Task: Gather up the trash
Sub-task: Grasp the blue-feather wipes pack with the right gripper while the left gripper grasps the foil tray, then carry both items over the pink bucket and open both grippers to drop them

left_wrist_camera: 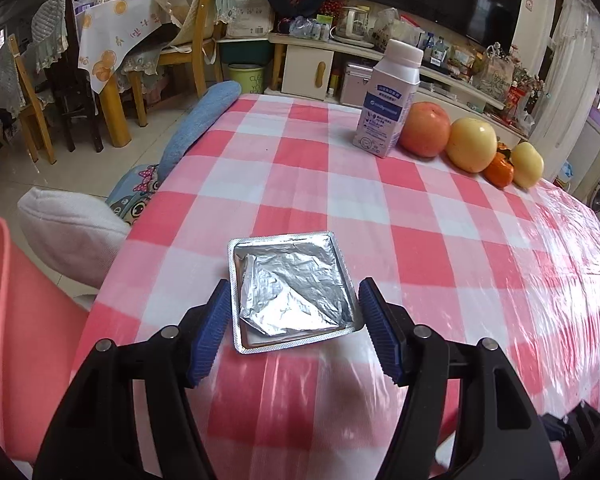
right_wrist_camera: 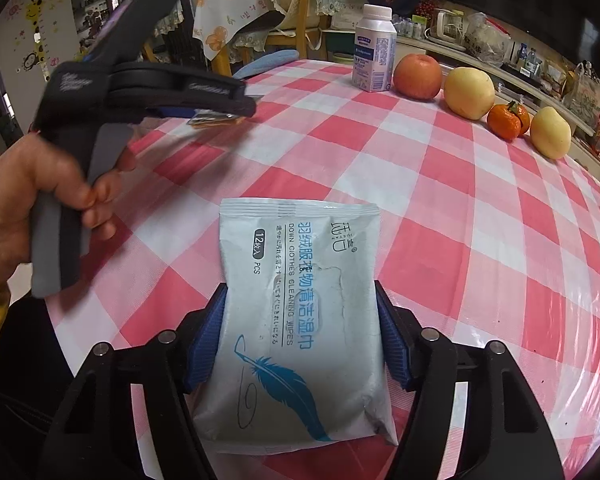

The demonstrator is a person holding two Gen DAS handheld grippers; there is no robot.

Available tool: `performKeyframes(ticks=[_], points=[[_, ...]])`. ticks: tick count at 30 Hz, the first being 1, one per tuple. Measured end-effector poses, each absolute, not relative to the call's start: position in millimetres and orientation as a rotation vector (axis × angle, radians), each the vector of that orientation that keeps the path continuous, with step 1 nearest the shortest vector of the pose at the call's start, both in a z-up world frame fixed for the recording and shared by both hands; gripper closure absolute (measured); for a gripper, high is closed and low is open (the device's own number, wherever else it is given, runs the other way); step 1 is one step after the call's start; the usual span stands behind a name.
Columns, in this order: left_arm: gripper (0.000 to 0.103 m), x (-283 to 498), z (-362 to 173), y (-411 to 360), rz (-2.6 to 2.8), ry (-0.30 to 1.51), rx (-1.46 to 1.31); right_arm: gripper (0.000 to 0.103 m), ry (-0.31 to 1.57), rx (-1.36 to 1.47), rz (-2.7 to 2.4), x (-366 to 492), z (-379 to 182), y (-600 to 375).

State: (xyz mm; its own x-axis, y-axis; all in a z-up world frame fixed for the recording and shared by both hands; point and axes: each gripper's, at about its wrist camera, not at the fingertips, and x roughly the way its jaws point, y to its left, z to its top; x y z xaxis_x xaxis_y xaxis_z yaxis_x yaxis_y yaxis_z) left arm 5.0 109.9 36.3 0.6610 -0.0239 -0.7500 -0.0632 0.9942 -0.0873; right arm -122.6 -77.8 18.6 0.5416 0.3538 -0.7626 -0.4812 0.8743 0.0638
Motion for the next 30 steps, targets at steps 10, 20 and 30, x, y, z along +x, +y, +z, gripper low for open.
performKeyframes(ticks=[10,20,30], points=[[0.037,-53,53,118,-0.004,0.805,-0.112,0.041,0.853,-0.108,0.513,-126,21,-84],[0.037,-100,65,126,-0.031,0.775,-0.124,0.042,0.816,-0.094,0.483,-132,30,-88],[0.037,-135,78,148,-0.022,0.739,-0.133,0.042,0.775,-0.08,0.464,-141,45,-89]])
